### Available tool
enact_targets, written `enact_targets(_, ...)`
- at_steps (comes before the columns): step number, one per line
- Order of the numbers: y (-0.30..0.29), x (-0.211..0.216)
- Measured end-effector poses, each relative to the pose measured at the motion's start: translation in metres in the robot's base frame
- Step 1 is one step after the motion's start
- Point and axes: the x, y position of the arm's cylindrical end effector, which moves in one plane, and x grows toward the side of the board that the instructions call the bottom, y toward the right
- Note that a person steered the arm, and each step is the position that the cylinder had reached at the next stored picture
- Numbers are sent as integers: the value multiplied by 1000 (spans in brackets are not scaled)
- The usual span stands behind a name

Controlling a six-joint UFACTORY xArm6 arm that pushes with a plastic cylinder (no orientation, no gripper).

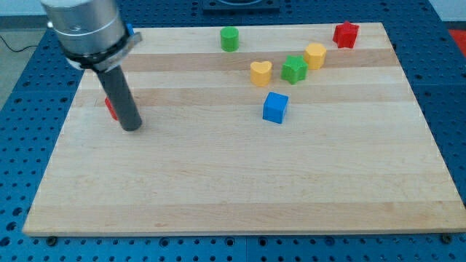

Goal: Move the blue cube towards the right center

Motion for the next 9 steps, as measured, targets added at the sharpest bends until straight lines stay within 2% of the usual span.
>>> enact_targets(1,-35,-24)
enact_targets(2,-46,-15)
enact_targets(3,-27,31)
enact_targets(4,-17,49)
enact_targets(5,-16,48)
enact_targets(6,40,37)
enact_targets(7,83,-1)
enact_targets(9,131,-48)
